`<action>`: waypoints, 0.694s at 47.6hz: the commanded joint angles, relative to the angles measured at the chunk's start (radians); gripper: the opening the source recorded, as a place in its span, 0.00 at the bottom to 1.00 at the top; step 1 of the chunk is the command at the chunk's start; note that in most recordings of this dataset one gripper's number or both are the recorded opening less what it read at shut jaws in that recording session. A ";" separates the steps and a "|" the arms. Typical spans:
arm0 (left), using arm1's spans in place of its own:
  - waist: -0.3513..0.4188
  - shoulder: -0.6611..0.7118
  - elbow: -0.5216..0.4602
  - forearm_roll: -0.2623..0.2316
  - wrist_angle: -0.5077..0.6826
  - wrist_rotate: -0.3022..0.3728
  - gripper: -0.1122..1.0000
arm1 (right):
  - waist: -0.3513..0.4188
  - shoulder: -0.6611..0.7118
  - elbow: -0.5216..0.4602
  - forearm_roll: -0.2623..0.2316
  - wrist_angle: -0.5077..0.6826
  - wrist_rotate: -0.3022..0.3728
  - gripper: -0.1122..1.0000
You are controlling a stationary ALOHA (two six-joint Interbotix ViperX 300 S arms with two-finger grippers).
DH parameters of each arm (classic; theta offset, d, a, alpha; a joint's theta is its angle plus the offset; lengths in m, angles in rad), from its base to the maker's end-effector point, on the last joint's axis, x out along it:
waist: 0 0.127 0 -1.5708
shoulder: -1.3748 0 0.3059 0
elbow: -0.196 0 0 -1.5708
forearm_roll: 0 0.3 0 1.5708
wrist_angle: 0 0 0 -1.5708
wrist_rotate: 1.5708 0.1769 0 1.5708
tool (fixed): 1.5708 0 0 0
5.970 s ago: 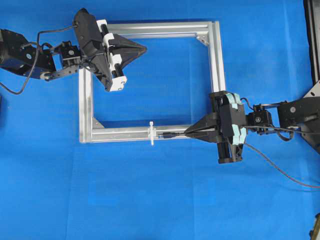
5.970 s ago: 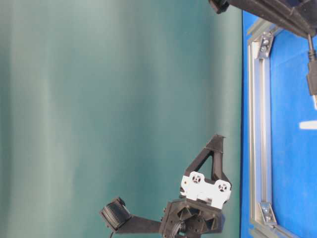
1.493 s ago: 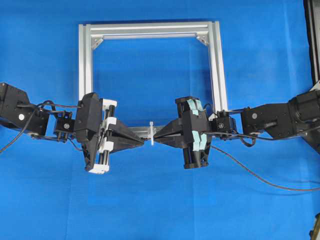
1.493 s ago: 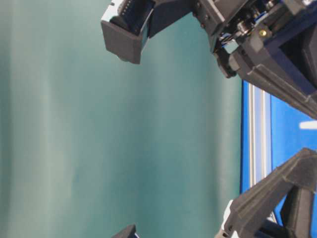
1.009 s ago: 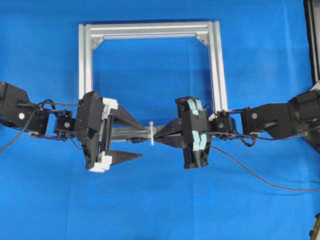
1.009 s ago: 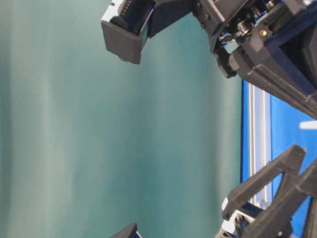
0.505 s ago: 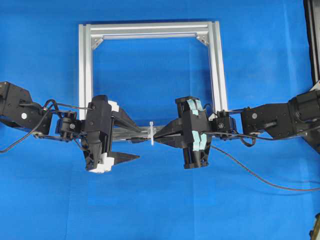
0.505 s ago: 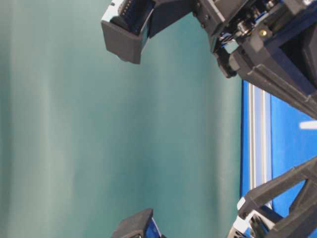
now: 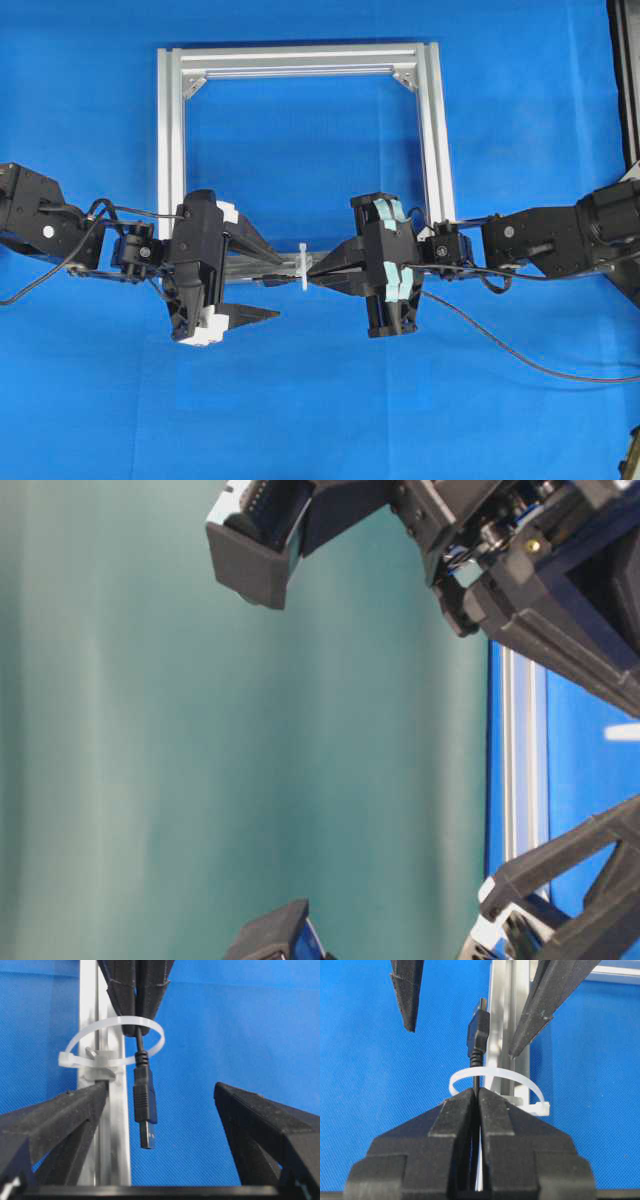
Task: Insert the wire through the string loop located in the center.
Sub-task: 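Close the left gripper on the USB plug emerging from the loop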
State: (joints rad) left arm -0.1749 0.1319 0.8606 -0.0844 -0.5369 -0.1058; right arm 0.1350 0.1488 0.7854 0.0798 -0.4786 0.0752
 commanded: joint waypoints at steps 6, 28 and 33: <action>0.003 -0.015 -0.017 0.003 -0.006 0.000 0.91 | 0.000 -0.014 -0.009 0.002 -0.005 -0.002 0.07; 0.000 -0.015 -0.015 0.003 -0.006 -0.002 0.90 | -0.002 -0.012 -0.009 0.000 -0.005 -0.002 0.07; -0.002 -0.015 -0.014 0.003 -0.006 -0.002 0.89 | -0.002 -0.014 -0.009 0.002 -0.005 -0.002 0.07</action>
State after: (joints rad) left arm -0.1749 0.1319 0.8590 -0.0844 -0.5369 -0.1074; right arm 0.1350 0.1488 0.7869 0.0782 -0.4786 0.0736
